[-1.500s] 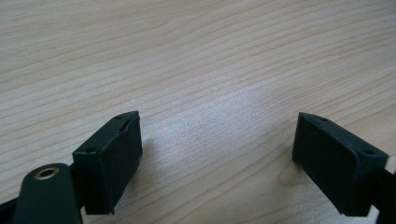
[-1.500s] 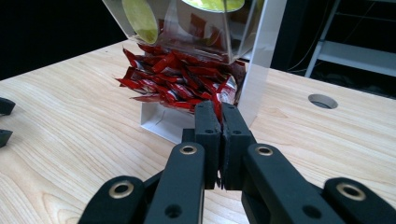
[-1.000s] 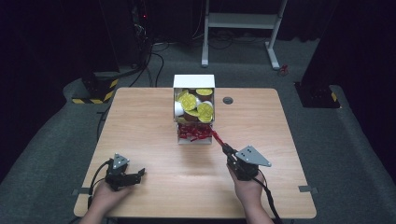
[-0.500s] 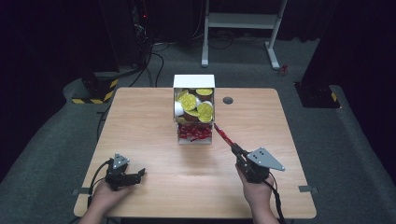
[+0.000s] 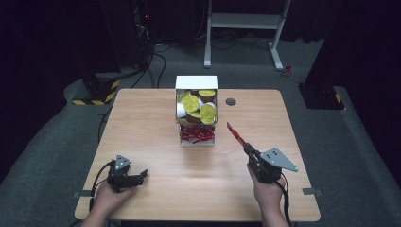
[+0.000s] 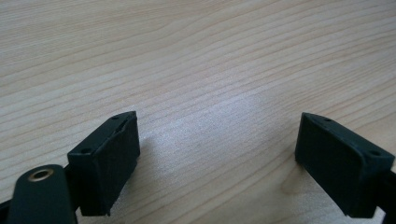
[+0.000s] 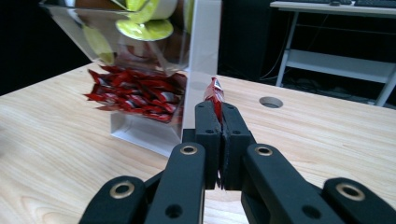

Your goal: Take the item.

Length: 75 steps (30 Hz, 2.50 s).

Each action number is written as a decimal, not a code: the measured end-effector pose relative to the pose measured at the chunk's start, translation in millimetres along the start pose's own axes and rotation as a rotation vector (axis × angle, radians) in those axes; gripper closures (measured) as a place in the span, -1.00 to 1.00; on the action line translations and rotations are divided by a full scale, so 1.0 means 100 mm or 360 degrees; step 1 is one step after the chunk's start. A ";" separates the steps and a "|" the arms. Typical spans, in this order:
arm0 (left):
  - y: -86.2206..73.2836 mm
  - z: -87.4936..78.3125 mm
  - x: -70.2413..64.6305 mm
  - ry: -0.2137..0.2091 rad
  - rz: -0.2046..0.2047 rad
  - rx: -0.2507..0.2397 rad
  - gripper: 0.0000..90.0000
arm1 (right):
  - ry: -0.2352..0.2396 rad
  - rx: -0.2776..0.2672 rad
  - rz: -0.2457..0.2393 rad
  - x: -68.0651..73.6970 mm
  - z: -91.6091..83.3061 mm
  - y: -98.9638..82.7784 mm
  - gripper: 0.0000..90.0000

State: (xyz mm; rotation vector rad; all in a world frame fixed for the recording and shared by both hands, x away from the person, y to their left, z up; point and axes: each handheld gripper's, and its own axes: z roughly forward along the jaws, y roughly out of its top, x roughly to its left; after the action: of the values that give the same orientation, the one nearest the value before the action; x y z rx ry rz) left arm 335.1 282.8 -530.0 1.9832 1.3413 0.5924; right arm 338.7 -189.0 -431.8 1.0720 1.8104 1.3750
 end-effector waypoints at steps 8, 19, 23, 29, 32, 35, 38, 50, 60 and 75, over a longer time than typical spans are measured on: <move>-0.01 -0.01 -0.01 0.0015 -0.0013 0.0002 -0.68 | -0.0052 0.0005 0.0012 -0.12 0.17 0.04 0.97; -0.01 0.00 -0.01 0.0034 -0.0015 0.0006 -0.73 | -0.0118 0.0027 0.0000 -0.25 0.33 0.05 0.97; -0.01 0.00 -0.01 0.0034 -0.0018 0.0004 -0.73 | -0.0146 0.0060 0.0000 -0.32 0.40 0.02 0.97; 0.00 0.00 -0.01 0.0033 -0.0014 0.0006 -0.74 | -0.0179 0.0083 -0.0007 -0.39 0.50 -0.01 0.97; 0.01 0.02 -0.01 0.0034 -0.0021 0.0009 -0.77 | -0.0189 0.0090 0.0001 -0.42 0.54 -0.01 0.97; 0.01 0.02 -0.01 0.0036 -0.0022 0.0009 -0.78 | -0.0202 0.0107 -0.0008 -0.44 0.59 -0.03 0.98; 0.01 0.02 -0.01 0.0037 -0.0021 0.0009 -0.78 | -0.0207 0.0124 -0.0006 -0.45 0.65 -0.05 0.98; 0.01 0.02 -0.01 0.0035 -0.0021 0.0011 -0.78 | -0.0237 0.0209 0.0006 -0.53 0.86 -0.16 0.98; 0.01 0.02 -0.02 0.0038 -0.0021 0.0010 -0.78 | -0.0254 0.0309 0.0022 -0.53 1.01 -0.28 0.97; 0.01 0.01 -0.02 0.0038 -0.0023 0.0013 -0.77 | -0.0261 0.0453 0.0064 -0.56 1.09 -0.44 0.95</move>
State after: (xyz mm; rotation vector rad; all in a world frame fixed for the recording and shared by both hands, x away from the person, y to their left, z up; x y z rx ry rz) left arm 335.7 280.8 -530.5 1.9774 1.3731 0.6067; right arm 447.6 -193.1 -503.5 1.3322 1.9076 1.0366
